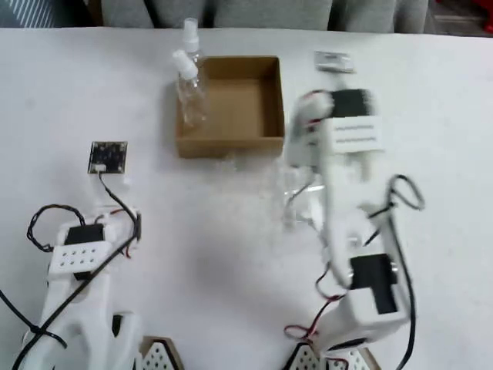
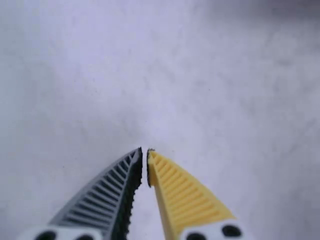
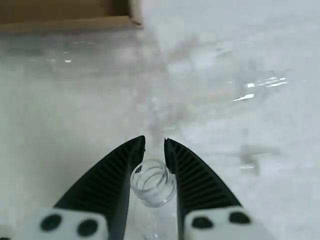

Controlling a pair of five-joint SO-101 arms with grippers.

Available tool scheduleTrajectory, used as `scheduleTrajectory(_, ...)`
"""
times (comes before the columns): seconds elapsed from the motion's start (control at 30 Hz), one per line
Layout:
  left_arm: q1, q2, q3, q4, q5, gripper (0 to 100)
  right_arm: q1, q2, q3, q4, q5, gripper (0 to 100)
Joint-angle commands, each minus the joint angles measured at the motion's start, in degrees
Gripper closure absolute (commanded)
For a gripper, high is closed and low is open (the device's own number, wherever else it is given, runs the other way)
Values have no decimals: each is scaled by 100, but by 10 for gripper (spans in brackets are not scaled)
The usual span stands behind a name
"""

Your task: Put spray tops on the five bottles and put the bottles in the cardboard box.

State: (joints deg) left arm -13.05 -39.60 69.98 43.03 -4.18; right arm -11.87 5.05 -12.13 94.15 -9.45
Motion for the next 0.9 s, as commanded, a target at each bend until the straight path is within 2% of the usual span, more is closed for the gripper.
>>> scheduleTrajectory(0.0,-92,4,-26,-105,-26,973,-1341,-136,-273,-171,-1204,918)
scheduleTrajectory(0.13,-92,4,-26,-114,-26,973,-1481,532,-369,-303,-1600,900)
scheduleTrajectory(0.43,-84,4,-26,-123,-35,973,-1780,1807,-993,-532,-1837,899)
scheduleTrajectory(0.6,-57,-22,-26,-132,-9,973,-1631,1895,-1284,-171,-1793,829)
scheduleTrajectory(0.73,198,-48,-53,-97,0,973,-1077,1684,-1556,338,-914,889)
scheduleTrajectory(0.83,760,-57,-70,53,70,976,-523,1367,-1398,479,-185,985)
scheduleTrajectory(0.87,910,-92,-123,202,264,976,-312,1262,-1222,479,-18,983)
